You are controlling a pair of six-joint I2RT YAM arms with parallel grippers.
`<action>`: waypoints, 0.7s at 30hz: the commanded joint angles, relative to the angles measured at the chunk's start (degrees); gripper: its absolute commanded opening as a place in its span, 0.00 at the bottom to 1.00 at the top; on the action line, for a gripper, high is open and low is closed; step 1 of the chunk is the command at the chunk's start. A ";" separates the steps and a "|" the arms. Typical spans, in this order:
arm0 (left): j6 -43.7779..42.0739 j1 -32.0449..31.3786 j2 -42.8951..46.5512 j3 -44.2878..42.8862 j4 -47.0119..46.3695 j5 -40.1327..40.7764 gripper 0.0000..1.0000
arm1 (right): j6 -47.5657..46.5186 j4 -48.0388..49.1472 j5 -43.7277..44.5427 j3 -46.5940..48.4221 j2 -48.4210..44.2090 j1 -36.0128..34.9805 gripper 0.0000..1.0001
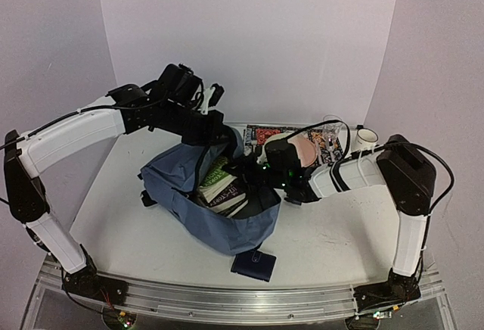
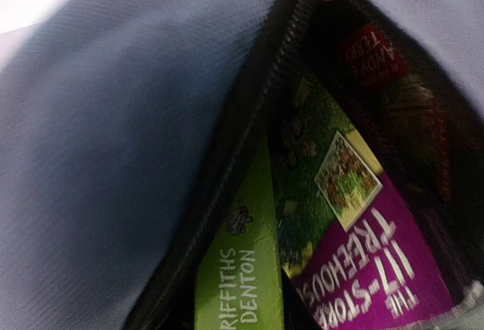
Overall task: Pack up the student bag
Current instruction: Place the book in the largest pocket of the bag.
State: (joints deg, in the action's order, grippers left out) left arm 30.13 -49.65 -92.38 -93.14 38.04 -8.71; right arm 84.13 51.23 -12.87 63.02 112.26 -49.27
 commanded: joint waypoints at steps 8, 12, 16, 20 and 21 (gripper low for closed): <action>-0.31 -0.97 7.22 8.18 -8.15 0.53 0.10 | -11.13 -10.51 3.10 3.85 -2.07 -2.85 0.45; -0.83 -0.97 8.15 9.72 -8.14 -0.41 0.23 | -18.80 -17.20 3.81 3.02 -7.20 -2.85 0.69; -2.14 -0.90 10.38 10.50 -7.92 -0.87 0.40 | -27.37 -26.64 7.05 1.83 -13.99 -2.80 0.87; -2.00 -0.72 13.31 12.28 -7.16 0.52 0.48 | -33.30 -32.03 8.70 -2.47 -20.80 -2.56 0.96; -1.77 -0.60 14.07 12.88 -6.91 0.96 0.50 | -34.44 -33.03 8.68 -4.06 -22.47 -2.29 0.97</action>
State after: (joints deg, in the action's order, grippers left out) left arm 28.78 -50.36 -83.11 -81.71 32.54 -8.90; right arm 58.92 25.42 -6.67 62.83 97.40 -51.80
